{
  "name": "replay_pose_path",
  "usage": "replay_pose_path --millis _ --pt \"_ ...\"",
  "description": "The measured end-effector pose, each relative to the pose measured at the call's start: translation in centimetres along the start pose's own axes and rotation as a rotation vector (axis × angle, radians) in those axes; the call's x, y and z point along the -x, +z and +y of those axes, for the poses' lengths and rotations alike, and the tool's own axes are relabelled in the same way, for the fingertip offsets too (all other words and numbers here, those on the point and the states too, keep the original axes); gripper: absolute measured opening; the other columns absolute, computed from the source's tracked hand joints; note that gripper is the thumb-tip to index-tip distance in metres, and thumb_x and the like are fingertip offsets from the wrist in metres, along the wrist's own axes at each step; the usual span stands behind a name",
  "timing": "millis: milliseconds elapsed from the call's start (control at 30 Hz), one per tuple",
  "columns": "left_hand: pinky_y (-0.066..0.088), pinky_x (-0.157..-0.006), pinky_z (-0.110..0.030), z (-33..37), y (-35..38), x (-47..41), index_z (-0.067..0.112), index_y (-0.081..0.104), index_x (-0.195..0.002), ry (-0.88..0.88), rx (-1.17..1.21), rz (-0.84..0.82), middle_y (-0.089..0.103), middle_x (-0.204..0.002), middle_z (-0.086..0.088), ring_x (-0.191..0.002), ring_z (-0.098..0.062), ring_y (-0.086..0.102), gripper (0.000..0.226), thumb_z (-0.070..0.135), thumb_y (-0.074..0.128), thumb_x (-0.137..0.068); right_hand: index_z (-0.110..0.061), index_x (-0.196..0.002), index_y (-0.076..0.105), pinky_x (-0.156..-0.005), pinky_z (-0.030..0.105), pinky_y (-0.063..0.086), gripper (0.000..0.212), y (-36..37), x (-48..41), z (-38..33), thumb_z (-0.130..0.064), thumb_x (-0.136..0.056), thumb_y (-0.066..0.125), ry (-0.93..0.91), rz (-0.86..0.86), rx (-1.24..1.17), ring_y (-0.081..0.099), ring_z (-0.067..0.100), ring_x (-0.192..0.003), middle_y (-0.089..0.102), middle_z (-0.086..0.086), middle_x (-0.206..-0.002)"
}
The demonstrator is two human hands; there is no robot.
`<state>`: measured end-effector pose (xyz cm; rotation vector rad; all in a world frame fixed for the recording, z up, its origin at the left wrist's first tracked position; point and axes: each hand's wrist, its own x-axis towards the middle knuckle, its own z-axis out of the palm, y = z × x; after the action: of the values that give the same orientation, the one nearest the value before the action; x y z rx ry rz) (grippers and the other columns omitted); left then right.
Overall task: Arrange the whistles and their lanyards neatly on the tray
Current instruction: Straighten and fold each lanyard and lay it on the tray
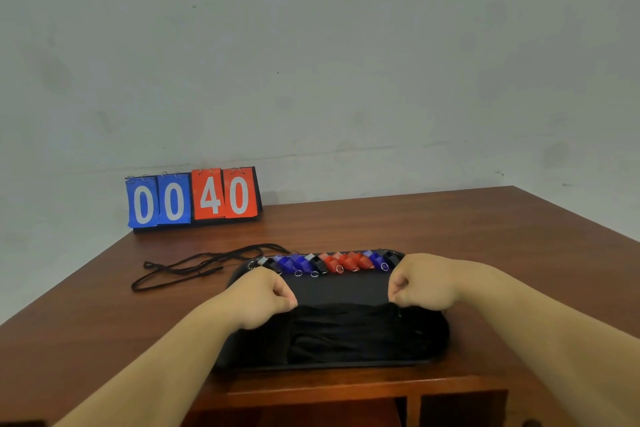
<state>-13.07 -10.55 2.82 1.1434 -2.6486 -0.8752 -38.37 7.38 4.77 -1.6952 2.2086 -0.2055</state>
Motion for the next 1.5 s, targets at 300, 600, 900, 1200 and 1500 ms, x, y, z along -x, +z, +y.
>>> replay_pose_path --millis 300,600,900,1200,1500 --pt "0.043 -0.072 -0.017 0.4 -0.5 0.3 0.027 0.08 -0.092 0.04 -0.018 -0.007 0.069 -0.079 0.019 -0.082 0.001 0.064 0.021 0.038 0.063 -0.1 -0.022 -0.105 0.076 -0.089 0.026 0.048 0.02 -1.1 -0.1 -1.3 -0.027 -0.096 0.059 0.041 0.029 0.034 0.063 0.011 -0.1 0.068 -0.014 -0.101" --pt "0.051 -0.088 -0.025 -1.0 -1.6 -0.6 0.033 0.074 -0.099 0.112 -0.106 0.012 0.072 -0.1 0.015 -0.095 -0.002 0.065 0.014 0.042 0.064 -0.098 -0.026 -0.106 0.073 -0.083 0.025 0.044 0.017 -0.9 -3.6 -3.7 -0.034 -0.092 0.066 -0.047 0.124 -0.027 0.06 0.009 -0.095 0.063 -0.019 -0.094" --pt "0.046 -0.076 -0.021 -6.9 -7.1 -1.6 0.037 0.069 -0.101 0.036 -0.07 0.199 0.068 -0.1 0.015 -0.093 -0.004 0.062 0.007 0.038 0.069 -0.095 -0.026 -0.105 0.074 -0.078 0.025 0.047 0.018 -0.3 -10.3 -10.5 -0.031 -0.088 0.069 -0.185 0.22 -0.048 0.059 0.006 -0.086 0.062 -0.018 -0.089" --pt "0.049 -0.101 -0.029 -17.7 -10.4 -3.9 0.039 0.06 -0.132 -0.089 -0.162 0.278 0.058 -0.12 0.014 -0.108 -0.005 0.057 0.041 0.04 0.071 -0.093 -0.027 -0.109 0.073 -0.09 0.03 0.051 0.02 1.0 -19.5 -20.0 -0.031 -0.09 0.071 -0.311 0.155 -0.029 0.063 0.01 -0.098 0.068 -0.01 -0.105" --pt "0.053 -0.095 -0.039 -20.7 -9.7 -5.6 0.042 0.071 -0.097 -0.09 -0.041 0.362 0.059 -0.106 0.015 -0.099 -0.011 0.06 0.005 0.041 0.071 -0.092 -0.017 -0.099 0.076 -0.089 0.039 0.057 0.021 4.9 -26.3 -26.0 -0.03 -0.098 0.06 -0.228 0.014 0.232 0.067 0.022 -0.093 0.072 0.002 -0.101"
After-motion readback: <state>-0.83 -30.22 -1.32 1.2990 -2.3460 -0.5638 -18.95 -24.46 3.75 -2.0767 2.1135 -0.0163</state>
